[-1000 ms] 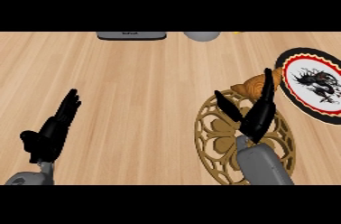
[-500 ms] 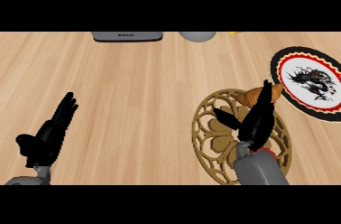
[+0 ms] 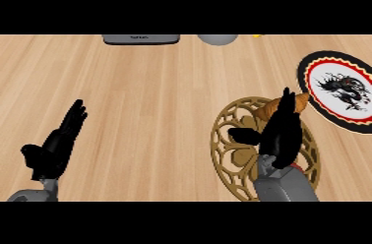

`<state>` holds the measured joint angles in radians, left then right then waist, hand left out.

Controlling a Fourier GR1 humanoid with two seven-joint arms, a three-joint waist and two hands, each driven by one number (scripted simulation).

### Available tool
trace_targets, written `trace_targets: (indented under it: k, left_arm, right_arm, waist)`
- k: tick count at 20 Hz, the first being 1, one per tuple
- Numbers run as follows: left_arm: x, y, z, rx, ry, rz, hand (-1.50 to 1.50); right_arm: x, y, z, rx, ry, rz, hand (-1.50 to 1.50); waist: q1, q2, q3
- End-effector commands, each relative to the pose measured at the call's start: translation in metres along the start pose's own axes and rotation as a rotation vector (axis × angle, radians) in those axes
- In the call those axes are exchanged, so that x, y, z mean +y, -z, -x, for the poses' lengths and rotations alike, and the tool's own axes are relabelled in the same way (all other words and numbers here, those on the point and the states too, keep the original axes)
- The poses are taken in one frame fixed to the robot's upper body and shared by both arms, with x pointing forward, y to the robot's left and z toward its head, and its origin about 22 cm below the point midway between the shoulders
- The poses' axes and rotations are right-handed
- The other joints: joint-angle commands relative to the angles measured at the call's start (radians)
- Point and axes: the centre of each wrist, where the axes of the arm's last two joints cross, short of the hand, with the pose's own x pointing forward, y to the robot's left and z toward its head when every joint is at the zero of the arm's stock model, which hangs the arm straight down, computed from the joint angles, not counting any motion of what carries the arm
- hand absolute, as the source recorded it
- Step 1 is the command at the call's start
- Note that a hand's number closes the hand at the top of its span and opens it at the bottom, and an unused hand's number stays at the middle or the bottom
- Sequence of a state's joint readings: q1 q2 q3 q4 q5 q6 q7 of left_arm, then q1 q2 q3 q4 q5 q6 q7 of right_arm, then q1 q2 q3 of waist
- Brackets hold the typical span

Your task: Pick the croissant from the placemat and place it in the plate

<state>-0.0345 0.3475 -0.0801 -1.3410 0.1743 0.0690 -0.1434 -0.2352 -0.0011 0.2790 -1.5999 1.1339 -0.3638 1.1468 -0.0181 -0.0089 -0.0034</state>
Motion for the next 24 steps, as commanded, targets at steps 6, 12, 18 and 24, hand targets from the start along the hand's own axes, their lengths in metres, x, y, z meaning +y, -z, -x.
trace_targets:
  k: [6,12,18,24]
  left_arm:
    - [-0.005,0.014,-0.006,-0.014,-0.012,-0.004,0.0]
    - [-0.011,0.009,0.003,-0.023,-0.006,0.015,0.0]
    - [-0.009,0.016,-0.013,-0.022,-0.007,0.021,0.0]
    - [-0.016,-0.003,-0.006,-0.019,-0.005,0.013,0.0]
  right_arm:
    - [-0.013,0.002,0.008,0.257,-0.2,-0.094,-1.5]
    - [-0.022,0.006,-0.008,0.277,-0.211,-0.116,-1.5]
    - [-0.003,0.02,0.012,0.3,-0.208,-0.126,-1.5]
    - [-0.018,0.028,0.029,0.341,-0.265,-0.12,-1.5]
  waist:
    - [0.008,0.009,0.002]
    - [0.017,0.01,0.002]
    - [0.022,0.011,0.003]
    - [0.019,0.007,0.003]
